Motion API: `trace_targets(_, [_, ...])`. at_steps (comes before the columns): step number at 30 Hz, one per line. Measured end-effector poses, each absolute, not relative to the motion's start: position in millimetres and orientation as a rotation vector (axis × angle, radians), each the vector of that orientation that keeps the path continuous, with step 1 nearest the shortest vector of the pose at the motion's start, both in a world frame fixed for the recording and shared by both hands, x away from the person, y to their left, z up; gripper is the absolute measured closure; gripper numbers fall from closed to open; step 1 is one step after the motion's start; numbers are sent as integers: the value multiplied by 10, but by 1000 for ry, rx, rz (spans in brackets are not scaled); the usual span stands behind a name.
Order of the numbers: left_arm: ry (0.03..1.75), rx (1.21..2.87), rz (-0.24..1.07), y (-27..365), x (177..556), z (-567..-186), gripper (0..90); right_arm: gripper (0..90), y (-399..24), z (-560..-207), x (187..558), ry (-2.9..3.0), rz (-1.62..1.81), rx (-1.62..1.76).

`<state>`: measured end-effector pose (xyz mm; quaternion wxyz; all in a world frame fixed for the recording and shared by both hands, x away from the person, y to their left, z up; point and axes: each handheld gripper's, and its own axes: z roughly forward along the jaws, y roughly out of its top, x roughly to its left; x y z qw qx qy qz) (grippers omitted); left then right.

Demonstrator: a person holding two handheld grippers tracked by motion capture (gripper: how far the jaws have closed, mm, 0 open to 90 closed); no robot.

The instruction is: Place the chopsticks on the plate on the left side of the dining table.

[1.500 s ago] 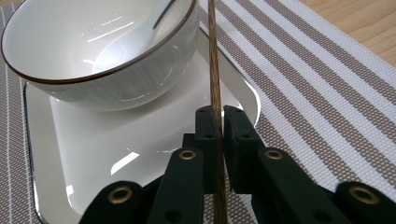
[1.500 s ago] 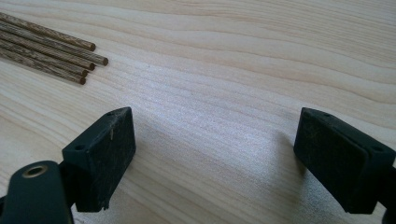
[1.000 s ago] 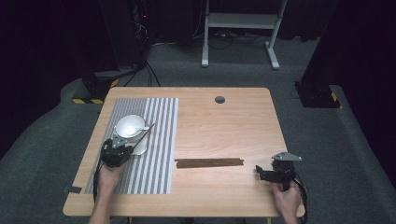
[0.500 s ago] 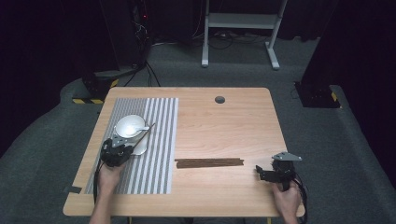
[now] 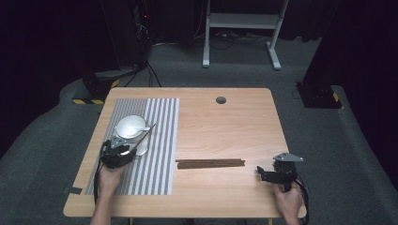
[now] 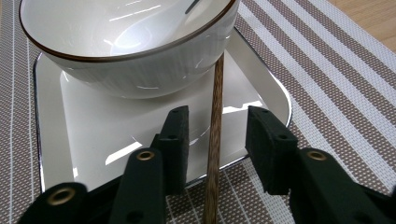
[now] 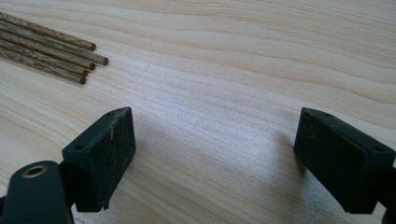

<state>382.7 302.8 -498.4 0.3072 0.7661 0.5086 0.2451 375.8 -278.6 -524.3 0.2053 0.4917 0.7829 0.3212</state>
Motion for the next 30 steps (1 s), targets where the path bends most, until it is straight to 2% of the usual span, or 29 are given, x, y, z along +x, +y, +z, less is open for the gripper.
trace_targets(6, [1336,1993,655,2990,3784,-4945,506,125,-2786,-5244,3757,2182,896,1370])
trace_targets(30, [1223,1922,599,2626,3677,-4813,488,125,-2786,-5244,3755,2183,898,1368])
